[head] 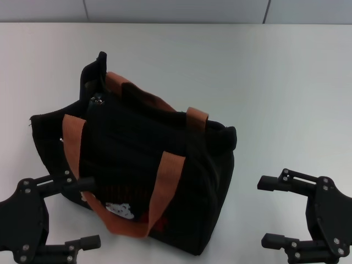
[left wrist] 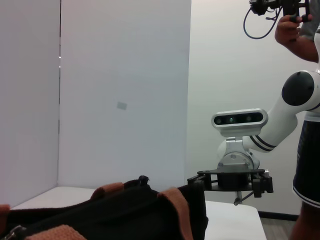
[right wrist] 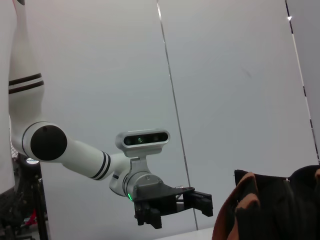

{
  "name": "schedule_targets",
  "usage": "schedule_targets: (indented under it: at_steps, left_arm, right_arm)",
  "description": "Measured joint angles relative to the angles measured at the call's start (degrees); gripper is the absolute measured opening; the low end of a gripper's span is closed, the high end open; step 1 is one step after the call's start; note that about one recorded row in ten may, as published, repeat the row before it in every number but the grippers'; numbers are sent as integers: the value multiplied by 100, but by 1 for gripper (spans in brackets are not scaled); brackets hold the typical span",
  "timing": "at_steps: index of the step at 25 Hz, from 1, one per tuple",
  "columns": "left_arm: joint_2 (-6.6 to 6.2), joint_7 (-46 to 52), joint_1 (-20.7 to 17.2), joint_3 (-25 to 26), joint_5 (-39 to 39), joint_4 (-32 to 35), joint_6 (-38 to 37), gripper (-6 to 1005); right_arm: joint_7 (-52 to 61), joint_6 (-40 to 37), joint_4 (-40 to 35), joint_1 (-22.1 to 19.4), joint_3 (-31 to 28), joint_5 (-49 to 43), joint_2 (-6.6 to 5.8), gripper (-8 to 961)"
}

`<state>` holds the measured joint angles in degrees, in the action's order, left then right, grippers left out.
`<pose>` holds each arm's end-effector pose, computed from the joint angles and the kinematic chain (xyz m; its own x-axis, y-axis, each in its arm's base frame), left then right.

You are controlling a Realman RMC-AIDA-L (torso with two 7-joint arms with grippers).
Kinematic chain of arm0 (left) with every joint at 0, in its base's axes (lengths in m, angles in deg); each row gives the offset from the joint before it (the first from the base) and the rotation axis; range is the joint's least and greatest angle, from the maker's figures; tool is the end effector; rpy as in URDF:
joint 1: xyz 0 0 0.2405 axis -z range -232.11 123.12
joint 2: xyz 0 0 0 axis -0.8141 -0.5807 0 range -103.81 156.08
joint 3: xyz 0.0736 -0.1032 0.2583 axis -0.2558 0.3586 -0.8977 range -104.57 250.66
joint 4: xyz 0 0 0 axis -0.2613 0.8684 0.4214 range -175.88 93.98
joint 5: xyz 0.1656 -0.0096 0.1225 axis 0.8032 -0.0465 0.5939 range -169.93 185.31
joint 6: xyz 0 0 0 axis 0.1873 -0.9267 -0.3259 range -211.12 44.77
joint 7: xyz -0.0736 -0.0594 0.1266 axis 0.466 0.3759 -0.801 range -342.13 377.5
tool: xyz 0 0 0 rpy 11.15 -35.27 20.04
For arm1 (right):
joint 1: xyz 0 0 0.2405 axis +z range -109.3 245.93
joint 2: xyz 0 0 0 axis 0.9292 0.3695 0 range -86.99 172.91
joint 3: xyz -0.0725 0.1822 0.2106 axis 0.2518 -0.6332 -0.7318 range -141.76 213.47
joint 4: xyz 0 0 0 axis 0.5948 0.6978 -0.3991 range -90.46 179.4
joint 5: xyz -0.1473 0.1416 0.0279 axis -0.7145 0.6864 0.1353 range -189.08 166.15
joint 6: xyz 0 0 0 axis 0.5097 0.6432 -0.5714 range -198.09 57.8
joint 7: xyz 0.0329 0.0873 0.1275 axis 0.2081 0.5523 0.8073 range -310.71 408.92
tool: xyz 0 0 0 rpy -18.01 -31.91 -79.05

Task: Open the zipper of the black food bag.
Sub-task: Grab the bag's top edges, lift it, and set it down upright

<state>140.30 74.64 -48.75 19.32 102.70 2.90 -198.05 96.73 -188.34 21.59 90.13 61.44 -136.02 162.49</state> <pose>-0.3192 0.1881 0.0202 0.7575 0.0533 0.6507 0.1645 -0.9801 -0.1112 0.2886 0.2168 -0.0364 0.6483 -0.1236 -0.7513 -0.1624 -0.9865 0.0221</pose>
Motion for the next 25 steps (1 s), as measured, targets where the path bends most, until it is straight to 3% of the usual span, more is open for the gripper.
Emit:
schedule_targets:
  at_steps: [10, 13, 14, 15, 17, 20, 24, 25]
  left_arm:
    - [17, -209, -75, 239, -8, -73, -8, 817]
    - [6, -308, -163, 816, -27, -175, -19, 814]
    - [-3, -407, -224, 1243, -3, -320, -20, 813]
    - [-3, -407, -224, 1243, -3, -320, -20, 812]
    - [-61, -588, -328, 1706, -4, -559, -7, 810]
    - [-82, -793, -344, 2515, 87, -956, 406, 808]
    - [-20, -808, -127, 2614, 404, -1038, 882, 804]
    - [47, -816, 71, 2617, 696, -1060, 1046, 803]
  right_arm:
    - [-24, 27, 21, -14, -10, 86, 0, 828]
    - [-25, 86, 22, -32, -14, 92, 0, 829]
    - [-24, 119, 23, -41, -17, 107, 0, 829]
    - [-24, 119, 23, -41, -17, 107, 0, 829]
    - [-23, 128, 39, -48, -18, 128, 0, 829]
    - [-24, 131, 62, -52, -19, 140, -5, 829]
    - [-25, 140, 65, -64, -19, 143, -8, 829]
    - [-25, 140, 65, -64, -19, 143, -8, 829]
